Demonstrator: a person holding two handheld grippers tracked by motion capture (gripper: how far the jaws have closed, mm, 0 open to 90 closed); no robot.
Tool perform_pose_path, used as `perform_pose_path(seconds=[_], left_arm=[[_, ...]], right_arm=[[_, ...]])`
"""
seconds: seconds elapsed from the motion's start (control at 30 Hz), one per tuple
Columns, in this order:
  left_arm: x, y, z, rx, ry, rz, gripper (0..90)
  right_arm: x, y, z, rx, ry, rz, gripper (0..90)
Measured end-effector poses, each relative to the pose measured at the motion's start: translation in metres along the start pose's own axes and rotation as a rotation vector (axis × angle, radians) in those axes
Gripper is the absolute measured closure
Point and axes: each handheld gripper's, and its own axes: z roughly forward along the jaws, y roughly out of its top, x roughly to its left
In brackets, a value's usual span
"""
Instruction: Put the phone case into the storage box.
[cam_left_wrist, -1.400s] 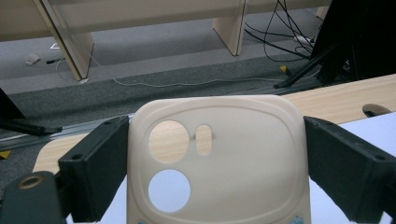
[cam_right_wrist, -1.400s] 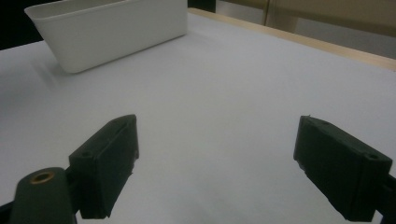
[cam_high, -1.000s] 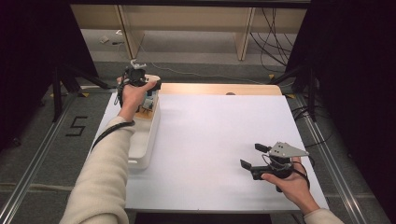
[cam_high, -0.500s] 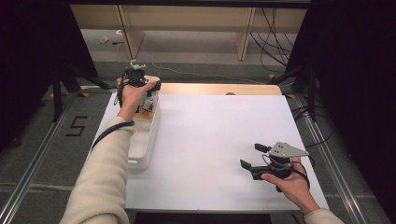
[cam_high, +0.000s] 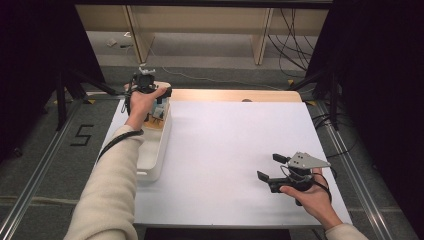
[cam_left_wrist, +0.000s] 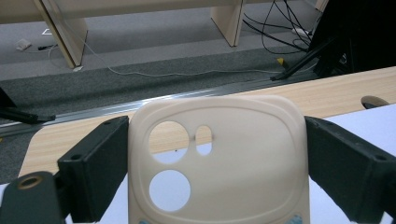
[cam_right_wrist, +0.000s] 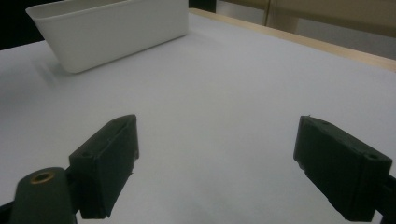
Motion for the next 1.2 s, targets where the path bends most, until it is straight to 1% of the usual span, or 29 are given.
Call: perform_pose_path(seconds=[0.17,0.33,0.5,0.6,0.83,1.1,1.2], left_arm=[[0.0012,-0.0030,0.0017,0.015,0.009,0.008,10.3],[0.0038,-0.0065,0.0027,0.017,0.007,-0.005,10.3],[0.0035,-0.0066,0.0029,0.022,0.002,0.001,10.4],[0.0037,-0.0070,0.0028,0.023,0.006,-0.002,10.4],[0.0028,-0.0075,0.0030,0.031,0.006,0.008,10.4],[0.0036,-0.0078,0.0023,0.029,0.005,-0.001,10.3],[0.0034,-0.0076,0.0022,0.032,0.004,0.002,10.3]], right_arm=[[0.0002,0.0000,0.0000,0.002,0.001,-0.002,14.9],[0.0000,-0.0001,0.0001,0.002,0.000,0.001,15.0],[0.0005,0.0001,0.0006,0.003,0.003,0.000,15.0],[0.0004,0.0000,0.0005,0.003,0.002,0.000,15.0],[0.0007,0.0001,0.0006,0.002,0.004,-0.001,15.0],[0.0009,0.0001,0.0011,0.003,0.004,0.001,15.0],[0.0010,0.0001,0.0011,0.004,0.004,0.000,15.0]])
